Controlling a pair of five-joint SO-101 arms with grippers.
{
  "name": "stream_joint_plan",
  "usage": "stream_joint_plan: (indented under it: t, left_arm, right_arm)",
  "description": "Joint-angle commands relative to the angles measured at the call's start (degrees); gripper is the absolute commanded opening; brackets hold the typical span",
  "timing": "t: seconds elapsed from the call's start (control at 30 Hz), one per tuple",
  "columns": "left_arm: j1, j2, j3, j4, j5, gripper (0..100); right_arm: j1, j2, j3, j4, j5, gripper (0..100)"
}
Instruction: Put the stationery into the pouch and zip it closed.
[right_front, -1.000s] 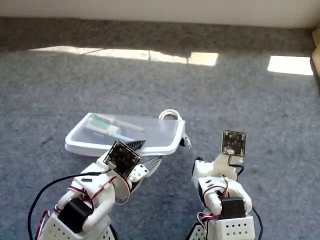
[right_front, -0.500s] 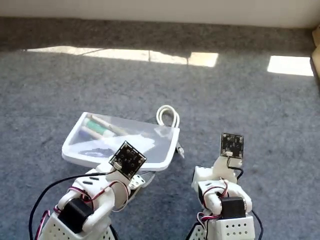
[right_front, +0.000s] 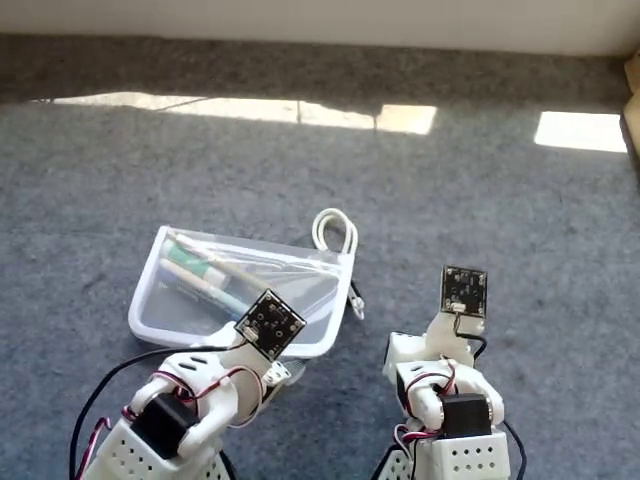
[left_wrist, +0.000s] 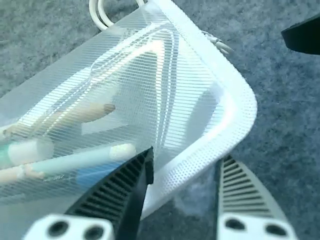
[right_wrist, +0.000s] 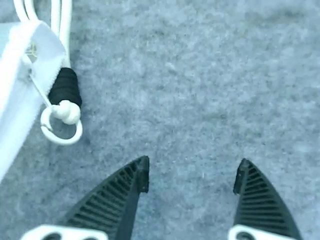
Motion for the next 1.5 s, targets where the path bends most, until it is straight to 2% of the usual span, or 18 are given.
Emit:
stream_joint_plan:
  t: [0.0,0.3,0.6,0.7,0.97,1.3,1.47]
  left_arm:
    - [2.8,-0.7,-1.0,0.1,0.7,20]
    - [6.7,-0.7,-7.3,0.2,1.1,20]
    - [5.4,-0.7,-15.2,0.5,0.7,20]
    - [0.0,-0.7,-15.2,1.1,0.7,20]
    - [-22.6,-0.7,-13.1,0.7,0.9,20]
    - [-36.9,-0.7,-0.5,0.7,0.6,20]
    - [-39.1,-0.7,2.3,0.7,0.6,20]
  right_arm:
    - [0.6,-0.9,7.2,0.4,-0.4,26.3]
    - [0.6,-0.9,7.2,0.4,-0.4,26.3]
    - [0.6,-0.9,7.2,0.4,-0.4,26.3]
    - [0.6,-0.9,7.2,0.4,-0.4,26.3]
    - [0.6,-0.9,7.2,0.4,-0.4,26.3]
    - [0.6,-0.9,7.2,0.4,-0.4,26.3]
    - [0.6,-0.9,7.2,0.4,-0.4,26.3]
